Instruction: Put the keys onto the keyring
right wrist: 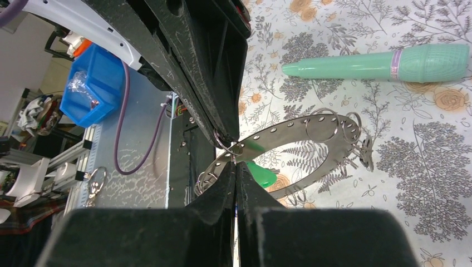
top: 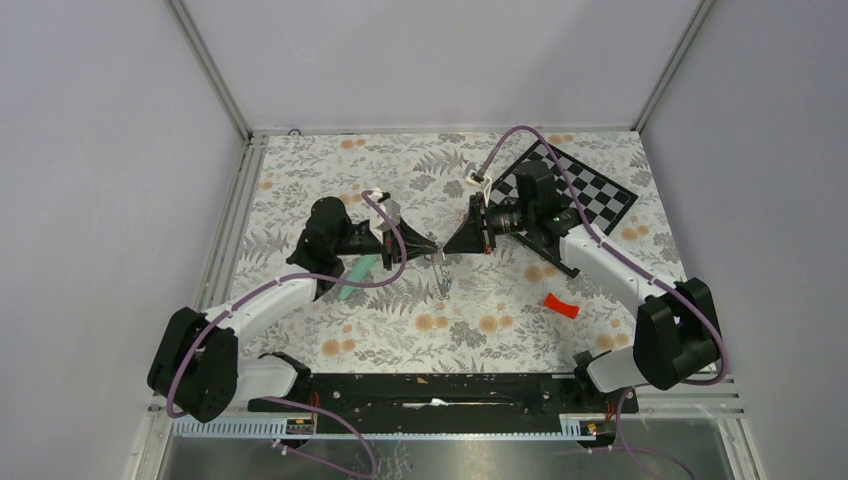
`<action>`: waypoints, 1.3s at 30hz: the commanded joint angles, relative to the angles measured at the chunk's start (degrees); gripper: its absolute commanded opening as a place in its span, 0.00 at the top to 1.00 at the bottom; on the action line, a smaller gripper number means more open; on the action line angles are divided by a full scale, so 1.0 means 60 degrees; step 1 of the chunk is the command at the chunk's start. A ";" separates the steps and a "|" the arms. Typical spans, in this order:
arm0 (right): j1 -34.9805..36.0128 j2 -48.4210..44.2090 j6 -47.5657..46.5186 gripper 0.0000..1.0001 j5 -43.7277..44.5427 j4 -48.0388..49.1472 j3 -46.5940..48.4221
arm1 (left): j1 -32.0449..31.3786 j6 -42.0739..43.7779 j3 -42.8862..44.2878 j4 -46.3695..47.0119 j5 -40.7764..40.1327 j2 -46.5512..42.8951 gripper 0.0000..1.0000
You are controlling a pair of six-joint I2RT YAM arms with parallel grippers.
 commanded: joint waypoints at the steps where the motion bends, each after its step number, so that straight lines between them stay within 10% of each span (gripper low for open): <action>1: -0.0140 0.0209 0.0337 1.00 0.0080 0.0724 -0.0139 | -0.0037 -0.0464 -0.0091 0.1382 0.0842 -0.0290 1.00; 39: -0.0140 0.0646 0.1630 1.00 -0.0837 0.2206 -0.0478 | -0.0001 -0.1779 -0.0763 0.3858 0.2142 -0.0324 1.00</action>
